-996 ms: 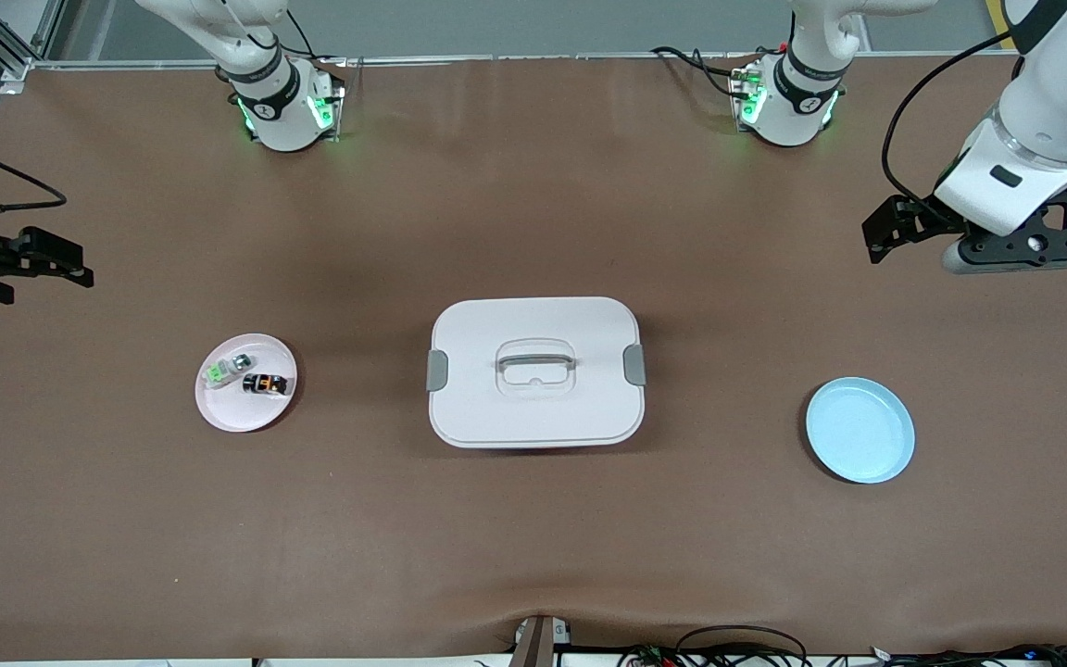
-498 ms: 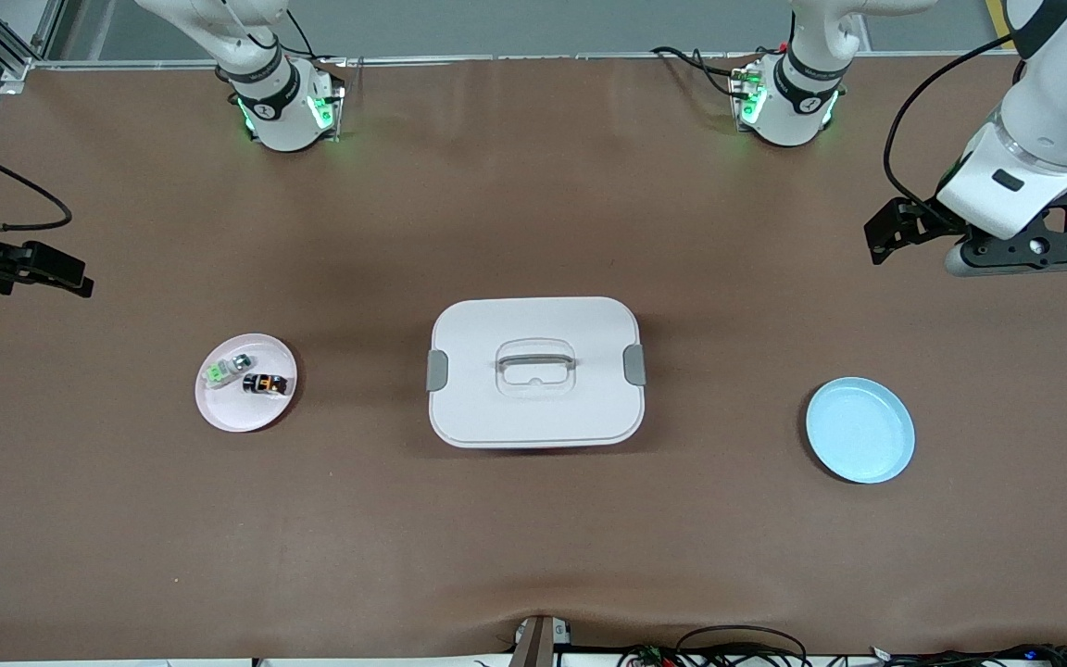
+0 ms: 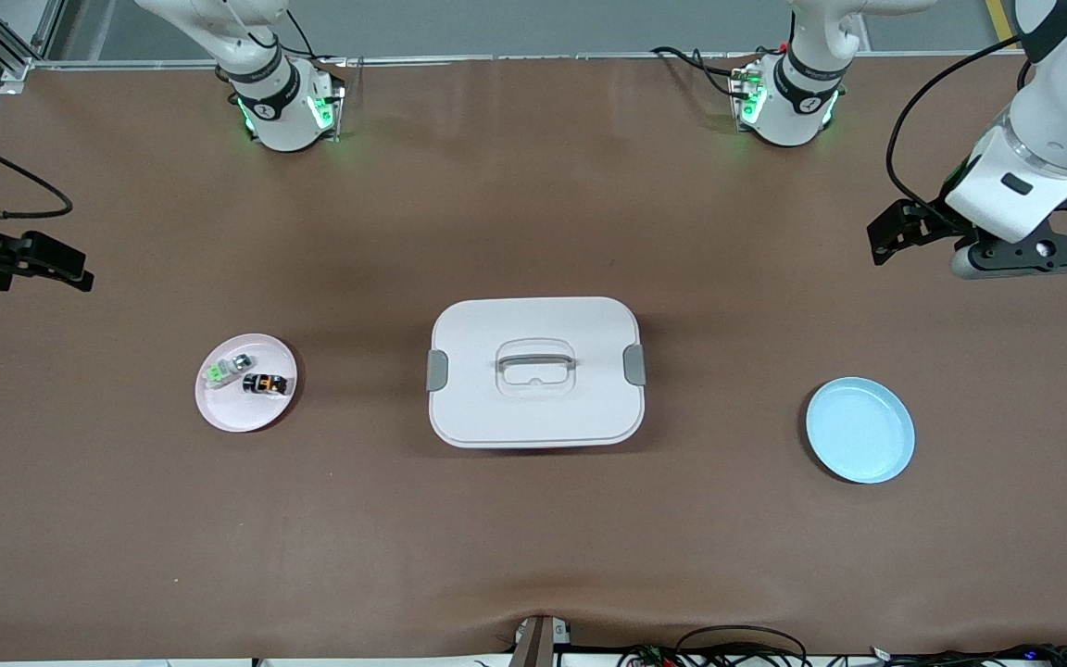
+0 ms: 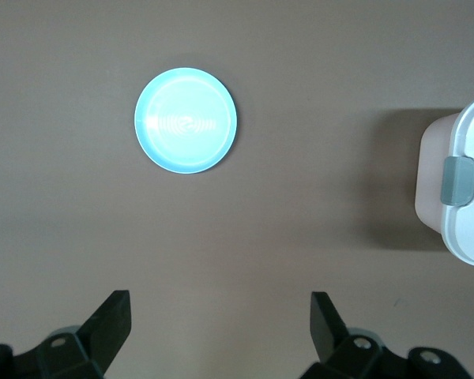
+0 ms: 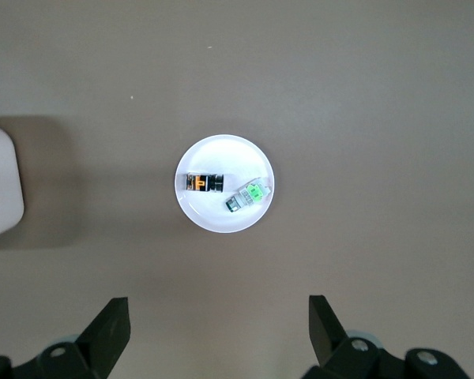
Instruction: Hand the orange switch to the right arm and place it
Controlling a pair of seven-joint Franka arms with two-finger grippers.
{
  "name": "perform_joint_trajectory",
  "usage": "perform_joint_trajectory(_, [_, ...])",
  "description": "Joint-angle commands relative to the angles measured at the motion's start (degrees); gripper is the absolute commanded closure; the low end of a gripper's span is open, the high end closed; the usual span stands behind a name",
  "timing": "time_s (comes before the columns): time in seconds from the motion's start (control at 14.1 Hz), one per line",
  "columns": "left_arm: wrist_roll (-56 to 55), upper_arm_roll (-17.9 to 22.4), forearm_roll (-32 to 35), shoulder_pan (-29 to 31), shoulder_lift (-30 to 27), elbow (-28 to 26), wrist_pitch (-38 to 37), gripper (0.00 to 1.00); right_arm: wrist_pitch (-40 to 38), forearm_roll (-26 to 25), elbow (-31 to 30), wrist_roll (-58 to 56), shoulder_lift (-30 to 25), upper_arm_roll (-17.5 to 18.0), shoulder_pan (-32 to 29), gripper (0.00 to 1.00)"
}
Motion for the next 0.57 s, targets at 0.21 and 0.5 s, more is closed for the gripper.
perform_joint_trajectory(0.21, [0.4, 0.2, -1.2, 0.8, -1.2, -0.5, -0.1, 0.00, -1.9, -0.5, -0.3, -2.7, -1.5, -5.7, 4.4, 0.00])
perform_joint_trajectory(0.5, [0.4, 0.2, -1.8, 3.1, -2.1, -0.5, -0.7, 0.00, -2.1, -0.4, -0.4, -6.6, -2.2, -5.8, 3.9, 0.00])
